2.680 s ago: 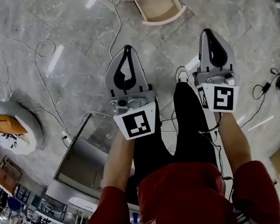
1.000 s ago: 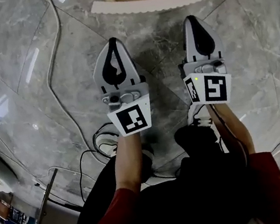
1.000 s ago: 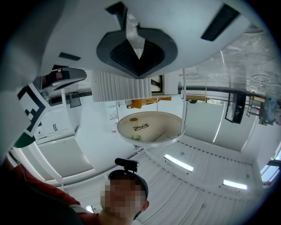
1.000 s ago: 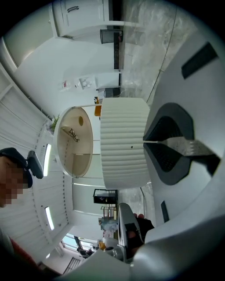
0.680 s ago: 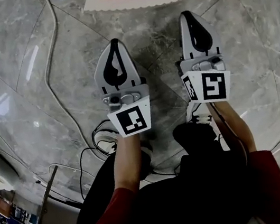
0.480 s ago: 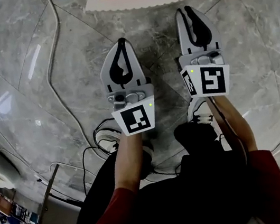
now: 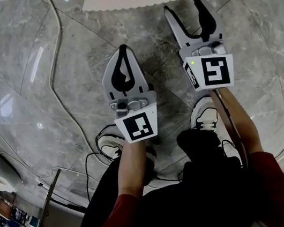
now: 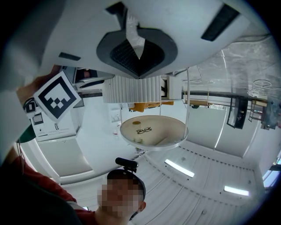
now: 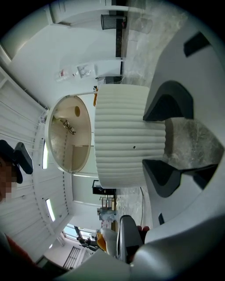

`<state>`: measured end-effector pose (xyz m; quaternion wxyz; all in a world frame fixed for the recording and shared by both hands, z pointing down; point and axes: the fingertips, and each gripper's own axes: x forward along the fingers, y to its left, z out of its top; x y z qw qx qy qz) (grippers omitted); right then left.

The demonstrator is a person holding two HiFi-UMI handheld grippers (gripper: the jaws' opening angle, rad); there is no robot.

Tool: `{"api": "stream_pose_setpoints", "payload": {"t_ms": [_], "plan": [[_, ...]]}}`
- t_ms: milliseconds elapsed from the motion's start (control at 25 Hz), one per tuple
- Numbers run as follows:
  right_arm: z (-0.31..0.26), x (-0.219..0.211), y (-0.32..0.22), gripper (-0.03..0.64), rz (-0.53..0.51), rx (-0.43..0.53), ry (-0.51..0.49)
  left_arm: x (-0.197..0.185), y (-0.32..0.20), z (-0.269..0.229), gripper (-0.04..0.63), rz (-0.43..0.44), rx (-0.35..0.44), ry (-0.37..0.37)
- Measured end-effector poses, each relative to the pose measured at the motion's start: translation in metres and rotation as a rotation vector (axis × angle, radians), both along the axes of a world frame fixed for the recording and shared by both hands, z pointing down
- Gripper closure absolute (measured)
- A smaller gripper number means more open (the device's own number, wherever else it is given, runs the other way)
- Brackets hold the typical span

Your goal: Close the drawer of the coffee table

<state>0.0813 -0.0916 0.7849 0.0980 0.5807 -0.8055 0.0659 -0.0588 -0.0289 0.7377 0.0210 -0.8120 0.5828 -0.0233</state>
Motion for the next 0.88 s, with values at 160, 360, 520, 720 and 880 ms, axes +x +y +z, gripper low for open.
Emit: {"api": "stream_pose_setpoints", "payload": {"t_ms": [160,360,520,720,880], "plan": [[0.000,-0.003,-0.024,0.350,-0.017,0.010,-0.005,-0.001,-0.003,0.002,0.581,-0.009,0.002,0.002],[0.001,-0.010,-0.054,0.350,-0.007,0.010,-0.022,-0.002,-0.008,0.000,0.581,-0.013,0.004,0.009],[-0.001,-0.014,-0.081,0.350,-0.010,0.024,-0.022,0.001,-0.018,-0.006,0.581,-0.014,0.017,0.024],[0.000,-0.020,-0.112,0.350,-0.002,0.024,-0.020,-0.002,-0.026,-0.014,0.581,-0.022,0.033,0.024],[0.000,-0.024,-0.135,0.350,0.002,0.021,-0.021,-0.005,-0.026,-0.014,0.581,-0.026,0.032,0.015]]}}
